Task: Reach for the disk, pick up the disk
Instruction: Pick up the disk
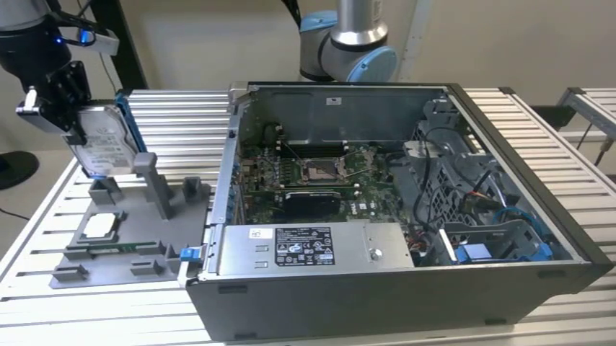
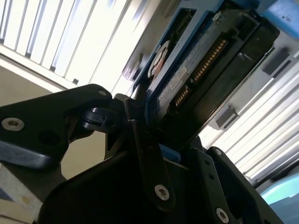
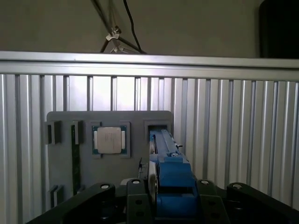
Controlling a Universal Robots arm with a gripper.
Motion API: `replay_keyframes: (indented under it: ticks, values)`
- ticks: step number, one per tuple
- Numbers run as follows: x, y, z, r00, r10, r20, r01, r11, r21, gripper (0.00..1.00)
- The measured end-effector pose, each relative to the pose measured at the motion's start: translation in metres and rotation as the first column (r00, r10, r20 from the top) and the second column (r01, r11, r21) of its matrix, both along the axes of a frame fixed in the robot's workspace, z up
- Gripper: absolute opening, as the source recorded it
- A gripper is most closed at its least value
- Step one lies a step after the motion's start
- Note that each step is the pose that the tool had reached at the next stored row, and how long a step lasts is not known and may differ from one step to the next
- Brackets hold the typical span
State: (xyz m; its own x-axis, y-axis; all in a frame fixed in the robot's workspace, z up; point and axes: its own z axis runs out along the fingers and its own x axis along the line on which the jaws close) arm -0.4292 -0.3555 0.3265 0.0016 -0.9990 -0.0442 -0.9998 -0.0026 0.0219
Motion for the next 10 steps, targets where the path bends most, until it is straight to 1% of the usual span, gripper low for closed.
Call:
replay_keyframes:
  ticks: [4, 10]
  values:
    - [0.0, -0.0001, 0.0034, 1.0, 0.0, -0.0002, 0.0, 1.0, -0.0001, 0.0]
    - [0.0, -0.0001, 0.0122, 1.0, 0.0, -0.0002, 0.0, 1.0, -0.0001, 0.0]
